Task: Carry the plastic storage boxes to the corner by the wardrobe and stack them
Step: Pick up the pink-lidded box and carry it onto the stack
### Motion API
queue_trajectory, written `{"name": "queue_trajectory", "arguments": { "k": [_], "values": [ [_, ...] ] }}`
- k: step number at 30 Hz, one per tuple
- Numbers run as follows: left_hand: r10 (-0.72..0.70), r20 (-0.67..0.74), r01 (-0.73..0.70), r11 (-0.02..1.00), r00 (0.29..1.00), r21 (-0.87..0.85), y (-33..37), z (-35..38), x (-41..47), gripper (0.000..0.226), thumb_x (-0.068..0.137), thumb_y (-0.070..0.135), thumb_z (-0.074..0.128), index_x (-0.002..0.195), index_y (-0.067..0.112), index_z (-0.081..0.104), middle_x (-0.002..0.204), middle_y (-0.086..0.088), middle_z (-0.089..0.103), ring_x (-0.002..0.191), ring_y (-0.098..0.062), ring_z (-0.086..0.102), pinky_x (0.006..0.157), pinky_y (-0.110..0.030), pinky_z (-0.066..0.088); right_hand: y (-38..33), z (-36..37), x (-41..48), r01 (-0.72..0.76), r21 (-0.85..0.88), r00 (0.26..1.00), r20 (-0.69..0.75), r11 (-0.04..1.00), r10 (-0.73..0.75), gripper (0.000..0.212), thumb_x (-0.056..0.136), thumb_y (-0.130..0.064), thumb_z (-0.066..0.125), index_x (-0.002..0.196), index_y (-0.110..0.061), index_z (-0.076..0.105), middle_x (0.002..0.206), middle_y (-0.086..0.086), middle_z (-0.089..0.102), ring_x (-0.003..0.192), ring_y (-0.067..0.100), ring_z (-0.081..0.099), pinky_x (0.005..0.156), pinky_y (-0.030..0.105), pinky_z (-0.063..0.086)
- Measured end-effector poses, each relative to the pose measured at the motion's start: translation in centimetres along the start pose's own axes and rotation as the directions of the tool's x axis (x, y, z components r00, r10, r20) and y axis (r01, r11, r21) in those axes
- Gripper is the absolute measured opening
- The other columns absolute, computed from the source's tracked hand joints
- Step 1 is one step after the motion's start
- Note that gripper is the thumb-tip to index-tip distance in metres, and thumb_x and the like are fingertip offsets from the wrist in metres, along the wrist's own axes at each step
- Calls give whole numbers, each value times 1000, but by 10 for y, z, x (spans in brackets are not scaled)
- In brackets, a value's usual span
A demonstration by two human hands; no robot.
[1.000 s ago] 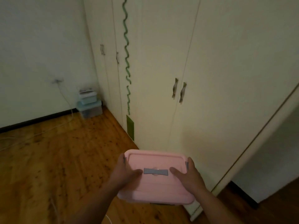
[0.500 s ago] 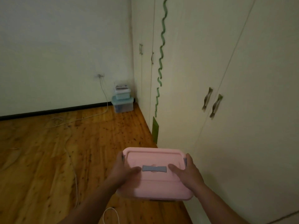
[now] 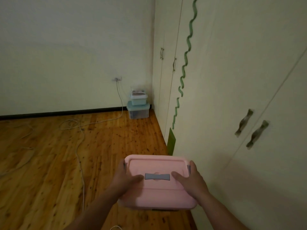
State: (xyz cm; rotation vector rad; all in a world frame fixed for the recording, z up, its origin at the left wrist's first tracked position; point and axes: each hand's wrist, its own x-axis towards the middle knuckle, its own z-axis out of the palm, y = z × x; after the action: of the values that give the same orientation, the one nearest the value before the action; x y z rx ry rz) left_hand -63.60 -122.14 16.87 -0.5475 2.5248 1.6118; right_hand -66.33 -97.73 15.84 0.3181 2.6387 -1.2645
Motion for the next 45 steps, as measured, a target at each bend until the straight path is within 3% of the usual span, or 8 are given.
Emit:
{"name": "queue_trajectory", "arguments": {
  "k": [5, 13, 19, 38, 41, 45],
  "values": [
    [7, -28, -7, 1000, 1000, -4, 10, -24, 69, 88, 73, 29, 82, 141, 22, 27, 136, -4, 46, 108, -17, 49, 88, -41, 52, -44, 17, 61, 32, -23, 999, -5, 999, -32, 86, 79, -58, 67, 144, -25, 22, 119, -3, 48, 99, 15, 51, 76, 31, 48],
    [5, -60, -6, 1000, 998, -22, 27, -69, 155, 90, 73, 29, 82, 142, 24, 24, 137, -4, 47, 106, -16, 50, 86, -39, 52, -113, 46, 133, 27, -38, 1000, 2, 999, -27, 90, 78, -58, 67, 147, -25, 19, 132, 2, 49, 114, 24, 53, 89, 40, 49],
    [-19, -98, 15, 999, 995, -40, 32, -89, 205, 89, 74, 25, 82, 143, 23, 25, 139, -6, 46, 121, -28, 51, 94, -48, 51, -145, 66, 179, 67, -3, 997, 34, 998, -67, 84, 79, -56, 68, 144, -26, 25, 126, 2, 52, 109, 23, 55, 87, 42, 52],
    [-119, -194, 107, 991, 974, -75, 88, -60, 389, 90, 72, 26, 83, 143, 22, 27, 137, -5, 48, 119, -25, 51, 91, -44, 49, -202, 59, 394, 104, -34, 985, 142, 994, -99, 93, 81, -55, 67, 151, -23, 15, 140, 6, 46, 121, 28, 50, 92, 36, 43],
    [-133, -201, 119, 990, 971, -81, 97, -56, 413, 91, 72, 26, 83, 143, 23, 26, 138, -4, 47, 120, -26, 50, 93, -46, 49, -210, 57, 421, 124, -19, 980, 156, 992, -120, 88, 80, -53, 68, 148, -23, 21, 135, 6, 50, 116, 28, 53, 92, 40, 47],
    [-160, -205, 144, 985, 966, -92, 104, -57, 443, 89, 73, 25, 82, 142, 23, 26, 138, -4, 46, 120, -26, 50, 92, -46, 49, -222, 61, 454, 116, -29, 978, 180, 993, -109, 92, 81, -54, 67, 150, -23, 15, 139, 5, 47, 120, 29, 51, 94, 41, 46]
  ]
}}
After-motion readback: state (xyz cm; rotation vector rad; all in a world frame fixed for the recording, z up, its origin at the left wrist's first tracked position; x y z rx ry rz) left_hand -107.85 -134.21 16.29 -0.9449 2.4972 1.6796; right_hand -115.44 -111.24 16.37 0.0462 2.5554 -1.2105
